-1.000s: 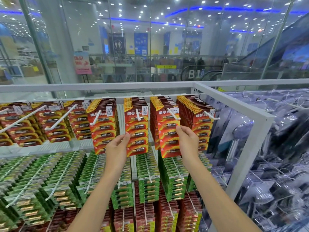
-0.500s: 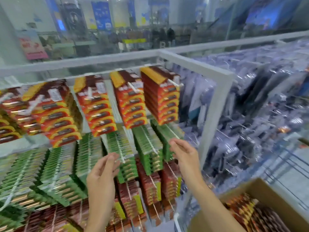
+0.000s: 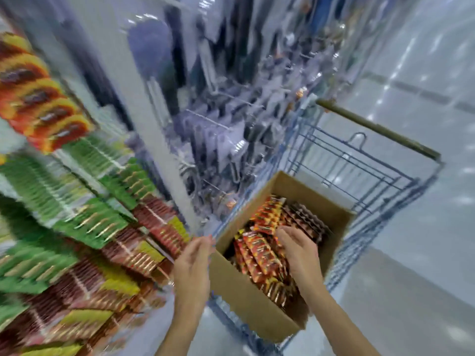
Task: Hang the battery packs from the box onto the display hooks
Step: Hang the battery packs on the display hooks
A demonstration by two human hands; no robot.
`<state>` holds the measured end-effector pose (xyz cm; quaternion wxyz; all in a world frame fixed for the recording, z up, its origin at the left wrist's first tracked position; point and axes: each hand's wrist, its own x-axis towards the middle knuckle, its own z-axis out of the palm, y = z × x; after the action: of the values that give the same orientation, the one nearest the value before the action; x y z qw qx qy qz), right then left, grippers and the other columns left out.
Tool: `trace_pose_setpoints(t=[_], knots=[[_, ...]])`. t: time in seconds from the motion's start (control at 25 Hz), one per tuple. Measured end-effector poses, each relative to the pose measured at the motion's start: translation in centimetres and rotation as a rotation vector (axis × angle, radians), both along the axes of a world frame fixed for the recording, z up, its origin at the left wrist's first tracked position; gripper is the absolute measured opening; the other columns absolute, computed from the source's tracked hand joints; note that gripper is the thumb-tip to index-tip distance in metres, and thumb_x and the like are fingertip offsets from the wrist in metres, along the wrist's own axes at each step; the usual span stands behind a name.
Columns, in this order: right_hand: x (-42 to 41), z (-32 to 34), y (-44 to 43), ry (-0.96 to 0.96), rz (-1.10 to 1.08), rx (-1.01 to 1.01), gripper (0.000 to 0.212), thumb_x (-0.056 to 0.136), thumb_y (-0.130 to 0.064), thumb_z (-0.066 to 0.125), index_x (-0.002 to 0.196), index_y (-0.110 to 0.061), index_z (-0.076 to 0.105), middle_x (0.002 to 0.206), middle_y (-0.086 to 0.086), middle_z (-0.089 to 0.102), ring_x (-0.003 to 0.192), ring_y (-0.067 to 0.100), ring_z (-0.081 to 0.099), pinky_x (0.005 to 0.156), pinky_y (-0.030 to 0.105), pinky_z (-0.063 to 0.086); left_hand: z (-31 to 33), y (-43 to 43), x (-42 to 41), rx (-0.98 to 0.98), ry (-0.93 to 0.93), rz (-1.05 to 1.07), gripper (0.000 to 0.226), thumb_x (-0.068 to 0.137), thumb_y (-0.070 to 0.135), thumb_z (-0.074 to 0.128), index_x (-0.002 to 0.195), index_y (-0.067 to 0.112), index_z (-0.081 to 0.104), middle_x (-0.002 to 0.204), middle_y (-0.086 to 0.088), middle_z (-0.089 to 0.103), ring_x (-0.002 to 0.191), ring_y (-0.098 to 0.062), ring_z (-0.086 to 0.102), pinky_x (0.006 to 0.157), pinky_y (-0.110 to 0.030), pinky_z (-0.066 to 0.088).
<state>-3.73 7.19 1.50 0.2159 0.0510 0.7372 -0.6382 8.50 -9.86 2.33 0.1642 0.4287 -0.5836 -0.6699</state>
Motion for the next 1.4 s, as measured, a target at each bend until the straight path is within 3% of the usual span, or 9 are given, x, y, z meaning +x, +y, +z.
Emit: trace_pose_setpoints(t=[0.28, 0.4, 0.48, 0.56, 0.64, 0.76, 0.92, 1.2, 1.4], knots=[[-3.8, -3.8, 7.3, -0.15, -0.171, 0.159, 0.012, 0.098, -0.035, 0.068, 0.105, -0.027, 0.075, 0.105, -0.009, 0.074, 0.102, 0.007, 0.067, 0.081, 0.022, 0.048, -14.7, 4.2, -15.0, 0.31, -0.357, -0.171, 0.03, 0.094, 0.039, 0.068, 0.078, 0.015, 0.075, 0.088, -0.005, 0.077, 0.088, -0.032, 0.074, 0.085, -0.045, 0.058], [-4.8, -4.7, 8.5, -0.204, -0.171, 0.183, 0.009, 0.097, -0.032, 0.07, 0.101, -0.027, 0.076, 0.104, -0.009, 0.075, 0.102, 0.007, 0.067, 0.083, 0.022, 0.049, -23.4, 3.5, -21.2, 0.383, -0.485, -0.086, 0.051, 0.086, 0.053, 0.069, 0.102, 0.004, 0.071, 0.095, -0.01, 0.074, 0.08, -0.03, 0.071, 0.073, -0.04, 0.064], [-4.9, -5.0, 8.9, -0.266, -0.178, 0.163, 0.008, 0.095, -0.029, 0.072, 0.1, -0.026, 0.078, 0.102, -0.009, 0.077, 0.101, 0.007, 0.068, 0.077, 0.017, 0.049, -20.9, 3.8, -24.2, 0.459, -0.463, 0.028, 0.04, 0.099, 0.039, 0.062, 0.119, 0.004, 0.065, 0.107, -0.013, 0.067, 0.086, -0.028, 0.067, 0.064, -0.037, 0.059], [-5.0, -5.7, 9.2, -0.31, -0.187, 0.157, 0.007, 0.093, -0.027, 0.075, 0.097, -0.025, 0.079, 0.098, -0.011, 0.078, 0.099, 0.005, 0.069, 0.072, 0.011, 0.049, -21.7, 3.3, -26.6, 0.5, -0.508, 0.09, 0.029, 0.105, 0.031, 0.058, 0.114, 0.004, 0.063, 0.109, -0.013, 0.062, 0.101, -0.029, 0.062, 0.079, -0.038, 0.055], [-4.9, -6.6, 9.5, -0.36, -0.2, 0.16, 0.004, 0.091, -0.026, 0.077, 0.094, -0.025, 0.08, 0.095, -0.012, 0.079, 0.099, 0.006, 0.07, 0.075, 0.012, 0.048, -23.6, 2.5, -28.3, 0.551, -0.549, 0.048, 0.04, 0.099, 0.046, 0.062, 0.105, 0.006, 0.065, 0.106, -0.01, 0.062, 0.103, -0.026, 0.058, 0.079, -0.037, 0.051], [-4.8, -7.7, 9.5, -0.402, -0.203, 0.179, 0.003, 0.091, -0.023, 0.078, 0.091, -0.024, 0.08, 0.091, -0.01, 0.079, 0.099, 0.012, 0.07, 0.081, 0.021, 0.048, -29.1, 1.7, -29.2, 0.558, -0.645, 0.081, 0.054, 0.084, 0.062, 0.068, 0.112, 0.015, 0.072, 0.112, -0.005, 0.071, 0.099, -0.024, 0.067, 0.059, -0.03, 0.049], [-5.2, -7.7, 9.2, -0.396, -0.183, 0.167, 0.006, 0.093, -0.023, 0.074, 0.097, -0.024, 0.079, 0.097, -0.012, 0.078, 0.102, 0.009, 0.069, 0.084, 0.02, 0.049, -35.1, 1.2, -29.2, 0.476, -0.744, 0.129, 0.062, 0.074, 0.055, 0.081, 0.111, 0.007, 0.071, 0.098, -0.011, 0.072, 0.09, -0.032, 0.071, 0.084, -0.044, 0.061], [-8.0, -7.3, 7.6, -0.366, -0.096, 0.156, 0.01, 0.098, -0.026, 0.068, 0.103, -0.03, 0.075, 0.107, -0.015, 0.073, 0.107, 0.002, 0.063, 0.081, 0.015, 0.044, -20.1, 3.7, -25.2, 0.488, -0.602, 0.299, 0.016, 0.083, 0.008, 0.08, 0.077, 0.008, 0.065, 0.07, -0.006, 0.063, 0.056, -0.014, 0.055, 0.044, -0.025, 0.045], [-9.9, -8.1, 6.3, -0.332, -0.046, 0.153, 0.009, 0.098, -0.028, 0.067, 0.104, -0.028, 0.074, 0.107, -0.011, 0.071, 0.105, 0.004, 0.063, 0.084, 0.02, 0.044, -15.3, 3.5, -22.1, 0.565, -0.518, 0.123, 0.013, 0.084, -0.002, 0.073, 0.088, 0.006, 0.064, 0.087, -0.011, 0.069, 0.078, -0.024, 0.069, 0.07, -0.032, 0.058]])
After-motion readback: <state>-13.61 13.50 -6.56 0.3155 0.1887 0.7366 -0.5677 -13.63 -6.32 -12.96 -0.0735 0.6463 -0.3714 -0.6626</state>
